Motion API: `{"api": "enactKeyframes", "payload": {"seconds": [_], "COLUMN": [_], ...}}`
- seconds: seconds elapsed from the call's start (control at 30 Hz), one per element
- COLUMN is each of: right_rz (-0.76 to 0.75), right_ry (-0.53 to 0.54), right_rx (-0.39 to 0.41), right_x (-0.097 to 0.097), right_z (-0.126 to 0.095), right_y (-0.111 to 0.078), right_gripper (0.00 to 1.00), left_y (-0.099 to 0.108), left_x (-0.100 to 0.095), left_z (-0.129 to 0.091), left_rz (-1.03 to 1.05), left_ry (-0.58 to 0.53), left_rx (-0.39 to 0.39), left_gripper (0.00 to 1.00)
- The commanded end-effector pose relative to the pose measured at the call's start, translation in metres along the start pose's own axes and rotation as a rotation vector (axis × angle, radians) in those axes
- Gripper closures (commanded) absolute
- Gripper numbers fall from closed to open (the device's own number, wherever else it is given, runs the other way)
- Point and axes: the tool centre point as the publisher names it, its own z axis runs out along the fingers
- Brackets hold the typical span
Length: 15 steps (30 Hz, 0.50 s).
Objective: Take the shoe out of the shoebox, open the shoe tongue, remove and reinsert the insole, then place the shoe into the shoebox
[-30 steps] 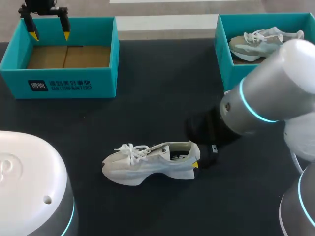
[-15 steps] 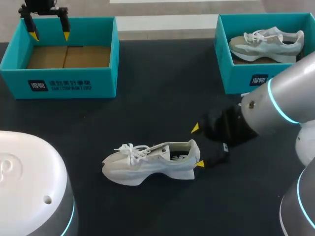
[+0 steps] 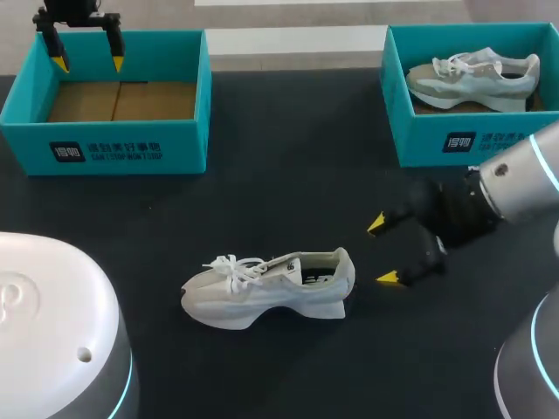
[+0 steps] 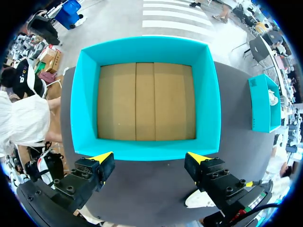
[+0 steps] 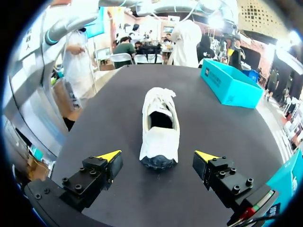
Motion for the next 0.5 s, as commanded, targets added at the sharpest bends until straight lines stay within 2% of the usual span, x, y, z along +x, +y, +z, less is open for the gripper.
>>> {"api": "enactKeyframes", "payload": {"seconds": [0.03, 0.4, 0.5], "right_rz": [-0.027, -0.036, -0.038], "right_ry": [-0.027, -0.062, -0.104], "right_rx": [-0.261, -0.279, -0.287], "right_x": [0.003, 0.008, 0.006], "right_z": [0.011, 0.026, 0.028], "right_y": [-0.015, -0.043, -0.048], "right_gripper": [0.00, 0.00, 0.00], "left_y": [0.000, 0.000, 0.000], "left_x": [0.000, 0.000, 0.000], "left_z": [0.000, 0.000, 0.000], "left_rz": [0.000, 0.000, 0.000], "left_ry": [0.000, 0.000, 0.000], "left_rx": [0.000, 0.000, 0.000], "left_gripper": [0.00, 0.00, 0.00]}}
